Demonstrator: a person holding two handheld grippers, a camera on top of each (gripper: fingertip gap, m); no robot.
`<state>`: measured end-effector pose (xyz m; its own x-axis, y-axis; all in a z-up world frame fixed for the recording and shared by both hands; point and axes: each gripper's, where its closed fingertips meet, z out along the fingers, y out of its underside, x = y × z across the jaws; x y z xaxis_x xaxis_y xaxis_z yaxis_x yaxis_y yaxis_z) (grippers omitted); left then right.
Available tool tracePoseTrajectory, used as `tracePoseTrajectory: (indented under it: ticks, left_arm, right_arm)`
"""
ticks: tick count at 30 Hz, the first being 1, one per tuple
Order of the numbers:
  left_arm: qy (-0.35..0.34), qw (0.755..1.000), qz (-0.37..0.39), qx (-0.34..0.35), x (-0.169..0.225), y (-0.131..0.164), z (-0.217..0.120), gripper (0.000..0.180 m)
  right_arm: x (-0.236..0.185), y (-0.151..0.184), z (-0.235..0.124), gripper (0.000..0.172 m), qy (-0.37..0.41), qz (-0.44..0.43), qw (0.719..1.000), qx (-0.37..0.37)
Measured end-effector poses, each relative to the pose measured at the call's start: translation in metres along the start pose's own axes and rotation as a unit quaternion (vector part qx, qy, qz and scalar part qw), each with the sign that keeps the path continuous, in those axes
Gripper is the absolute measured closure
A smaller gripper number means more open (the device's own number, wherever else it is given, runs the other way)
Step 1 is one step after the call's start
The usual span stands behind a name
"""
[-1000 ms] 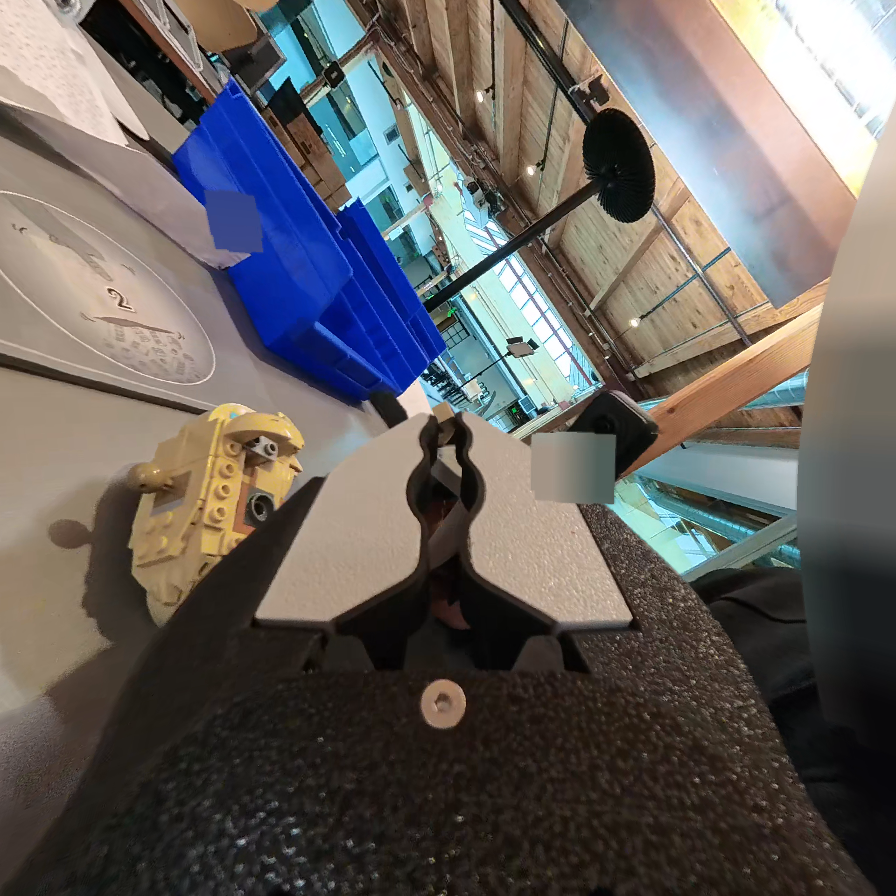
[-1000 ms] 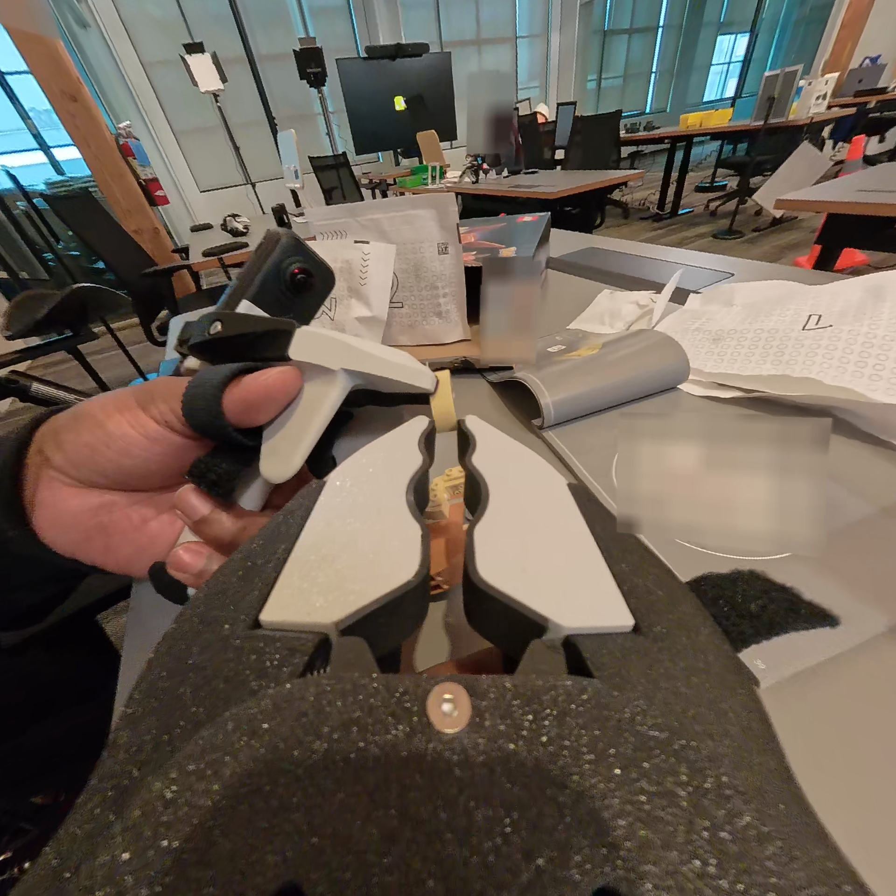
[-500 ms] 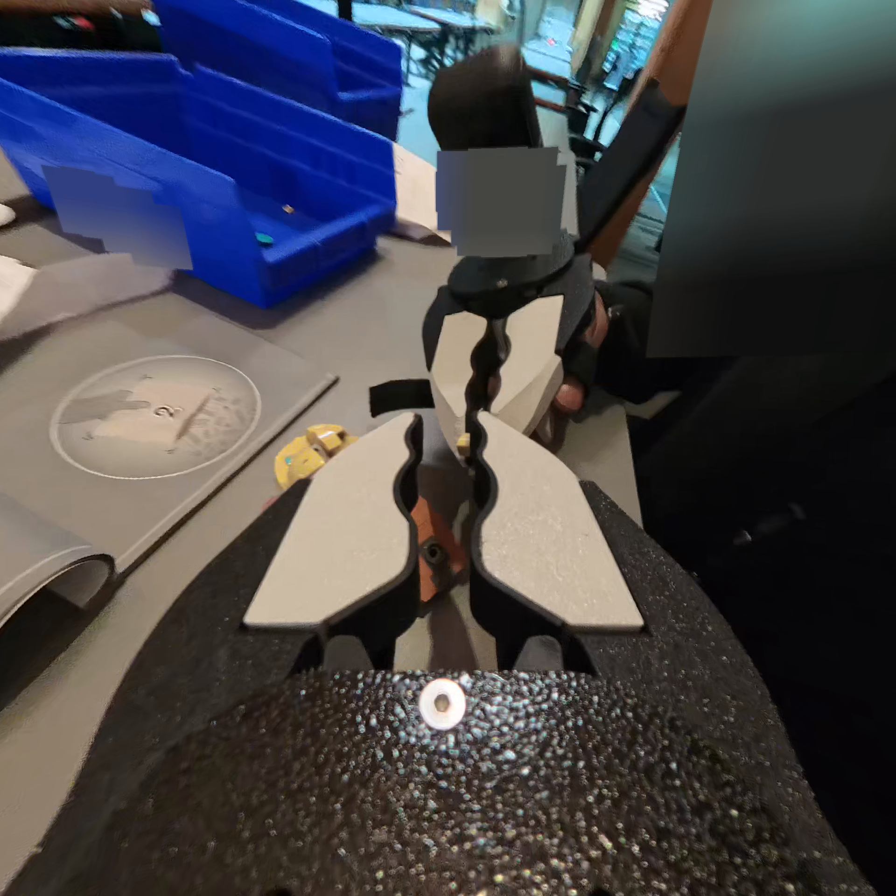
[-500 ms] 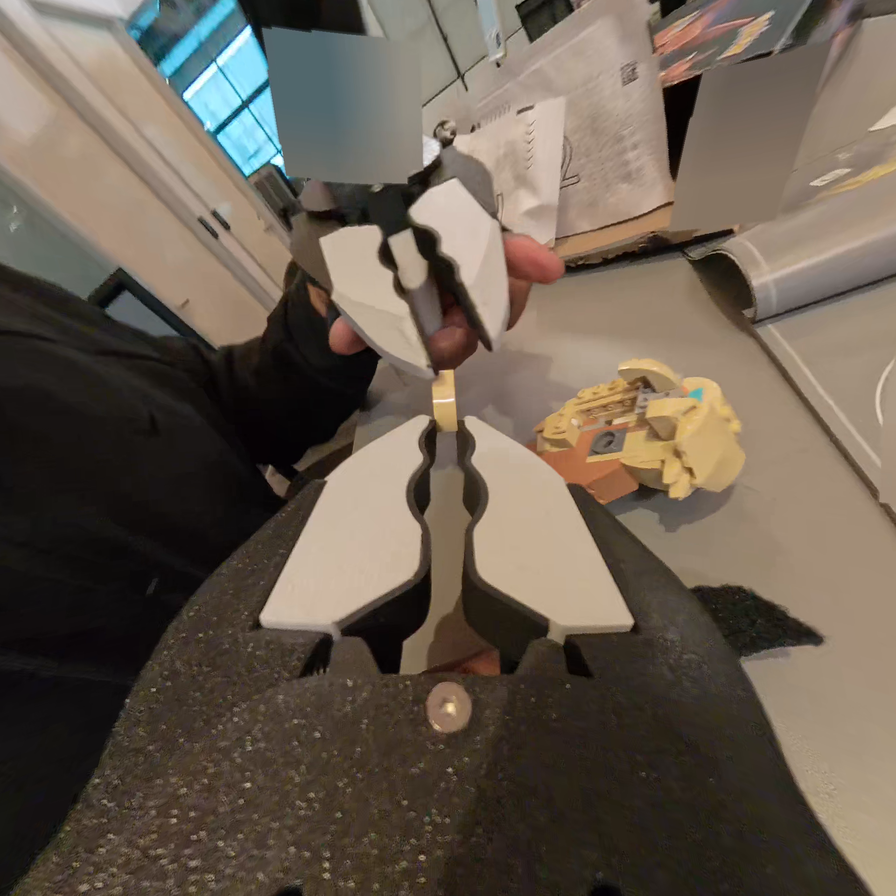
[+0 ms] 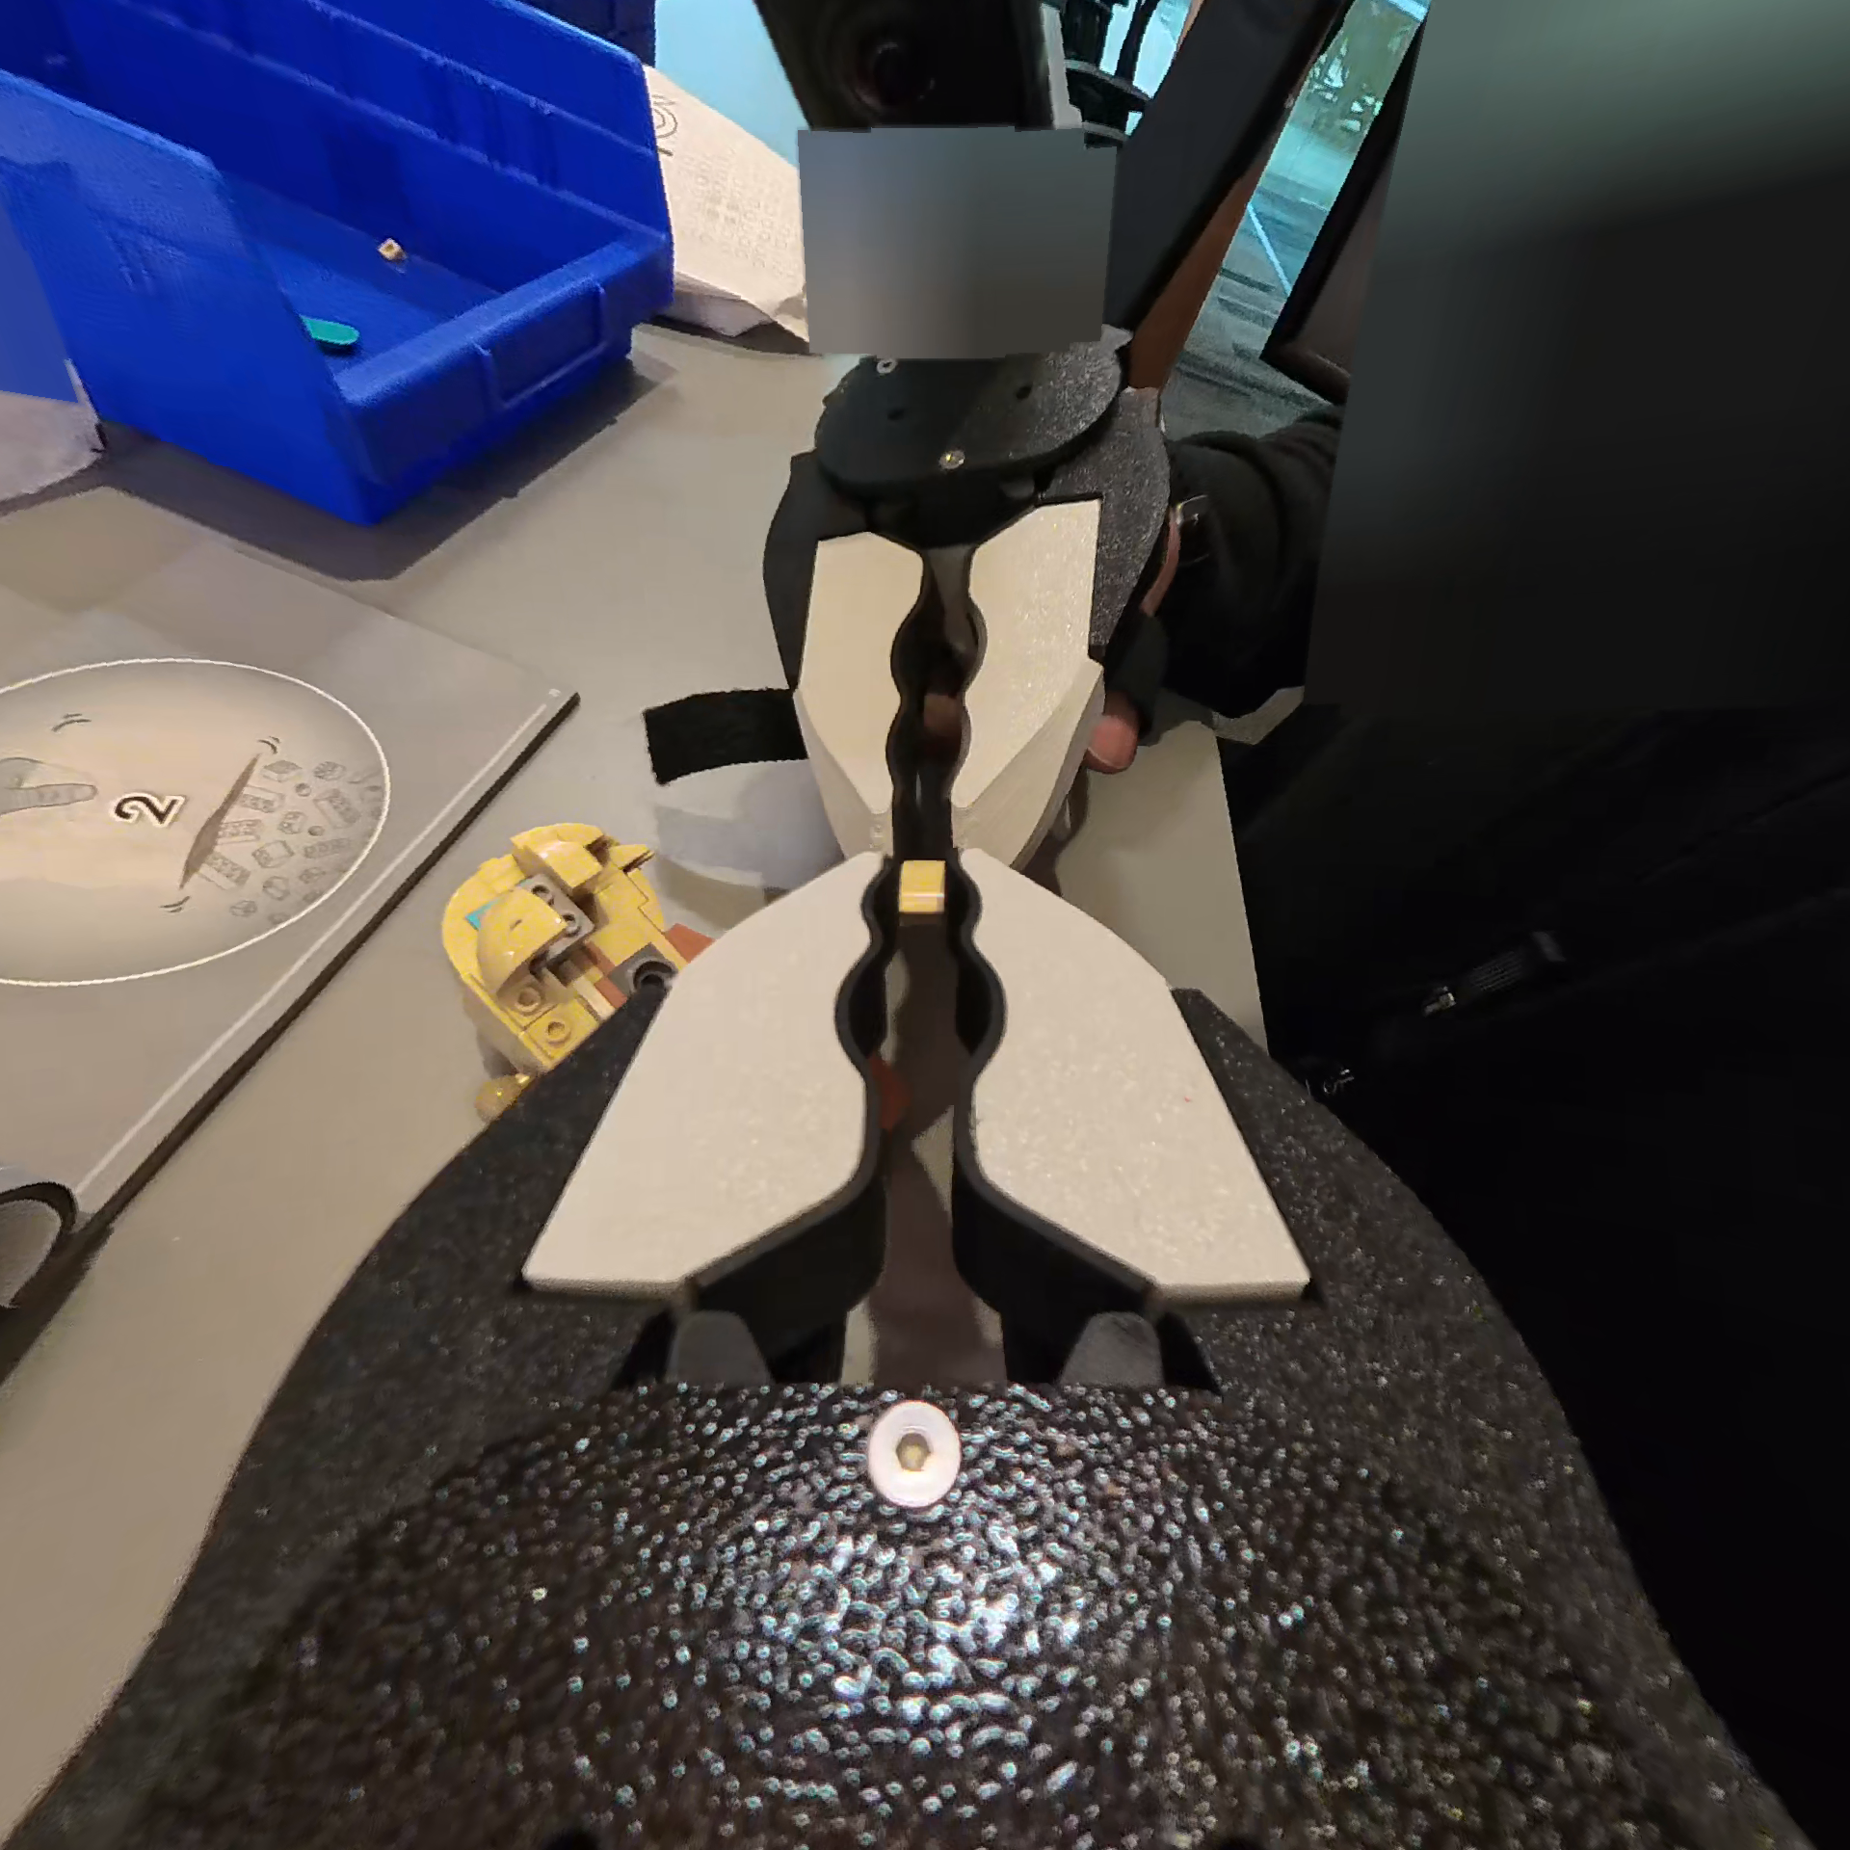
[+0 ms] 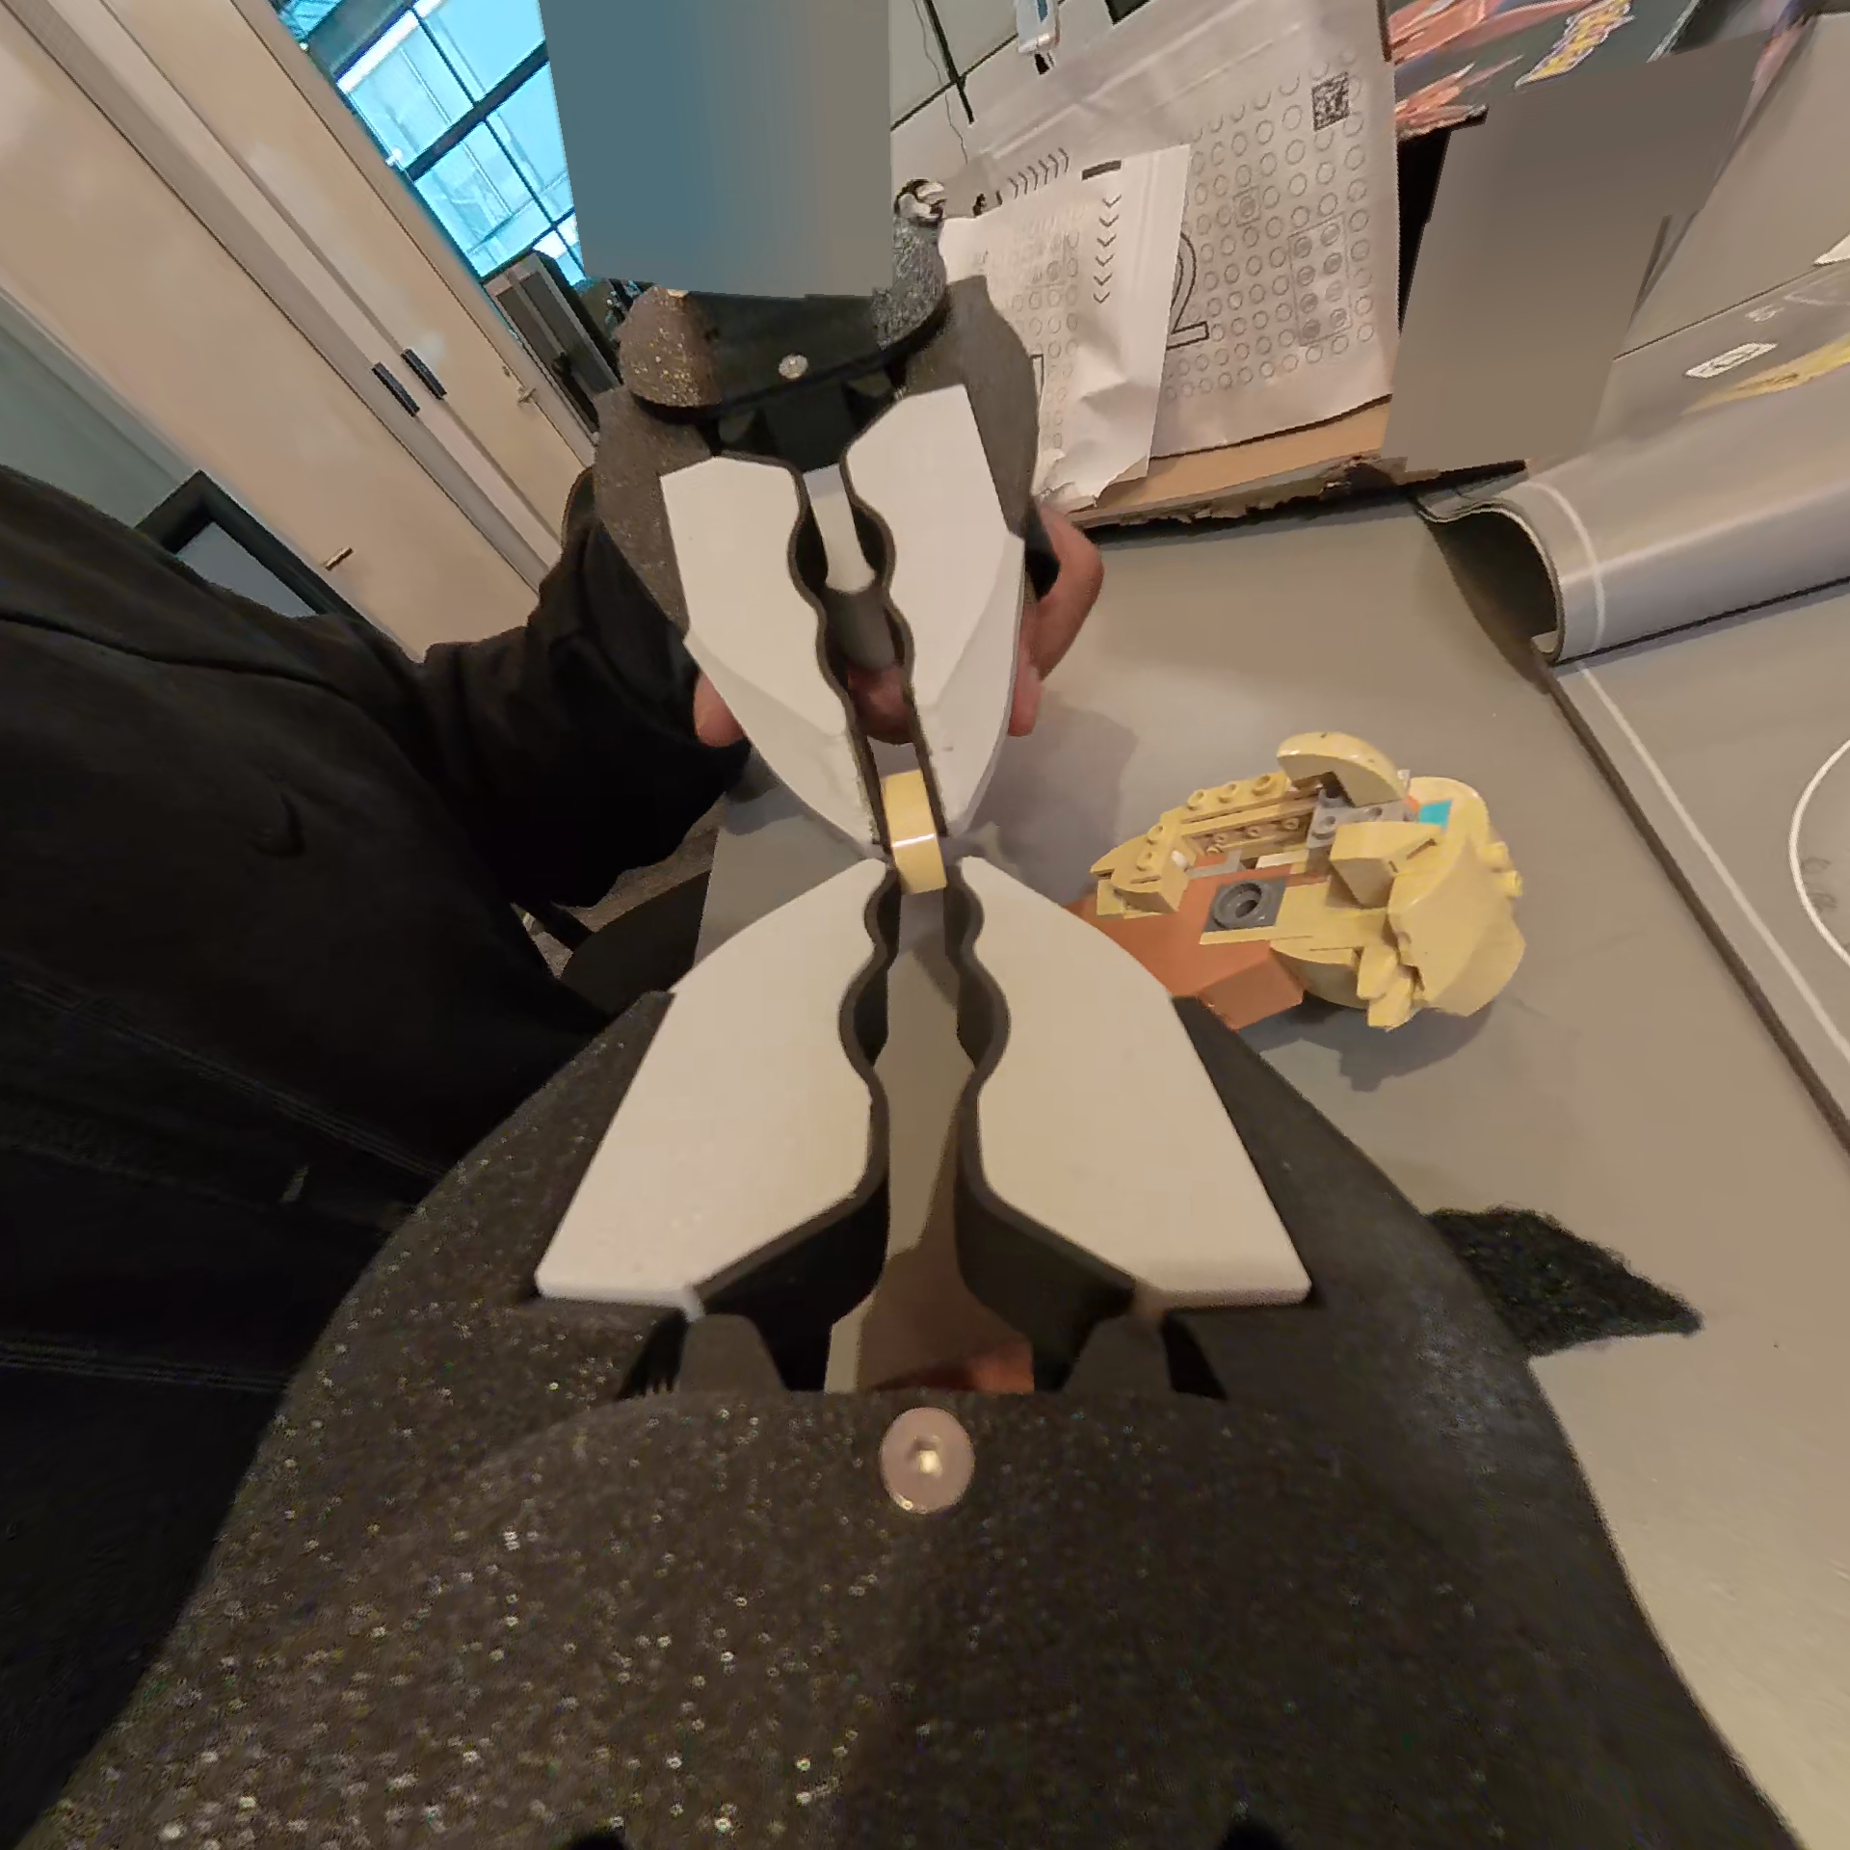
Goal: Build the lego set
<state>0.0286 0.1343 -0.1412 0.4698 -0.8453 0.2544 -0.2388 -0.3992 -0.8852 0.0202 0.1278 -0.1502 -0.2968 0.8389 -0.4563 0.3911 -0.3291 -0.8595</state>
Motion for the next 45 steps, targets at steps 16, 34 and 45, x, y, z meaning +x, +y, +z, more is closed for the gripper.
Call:
tracePoseTrajectory:
  ticks: [16,34,45]
  left_arm:
    - [-0.340,0.932,0.017,0.126,-0.062,-0.004,-0.022,0.173]
    - [-0.155,0.907,-0.214,0.328,-0.047,-0.033,-0.042,0.173]
    - [-0.066,0.879,-0.314,0.353,-0.031,-0.037,-0.014,0.173]
  right_arm:
    - [0.061,0.028,-0.004,0.146,0.175,0.148,0.972,-0.049]
    - [0.062,-0.020,-0.040,0.161,0.263,-0.083,0.960,0.040]
    - [0.022,-0.043,-0.019,0.150,0.298,-0.385,0.871,0.067]
